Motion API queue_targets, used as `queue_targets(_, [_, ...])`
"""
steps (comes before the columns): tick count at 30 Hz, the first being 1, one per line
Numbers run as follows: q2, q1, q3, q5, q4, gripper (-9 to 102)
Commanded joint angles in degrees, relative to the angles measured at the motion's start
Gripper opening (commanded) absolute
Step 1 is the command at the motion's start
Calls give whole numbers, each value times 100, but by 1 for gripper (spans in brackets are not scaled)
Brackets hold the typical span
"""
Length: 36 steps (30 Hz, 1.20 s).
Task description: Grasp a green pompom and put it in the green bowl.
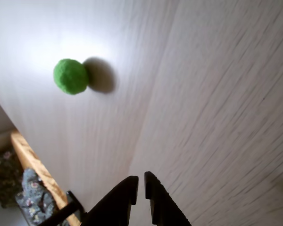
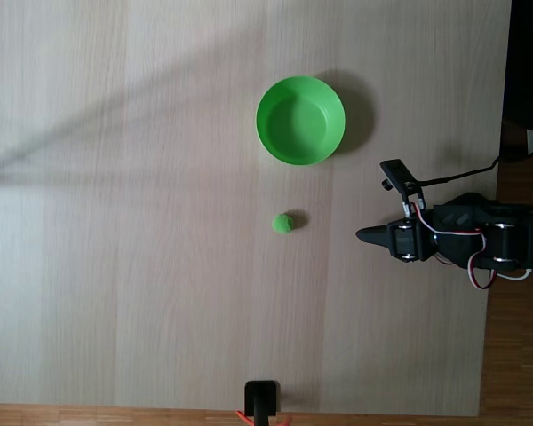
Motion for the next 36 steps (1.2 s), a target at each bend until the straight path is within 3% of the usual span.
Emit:
queue_targets(1, [264,-9,-70,-9,0,0])
queue_targets(10, [-308,26,-308,-9,-105,0])
queue_targets(26, [-5370,18,-4412,-18,-62,0])
queue_targets(36, [-7506,26,-6108,-26,-35,0])
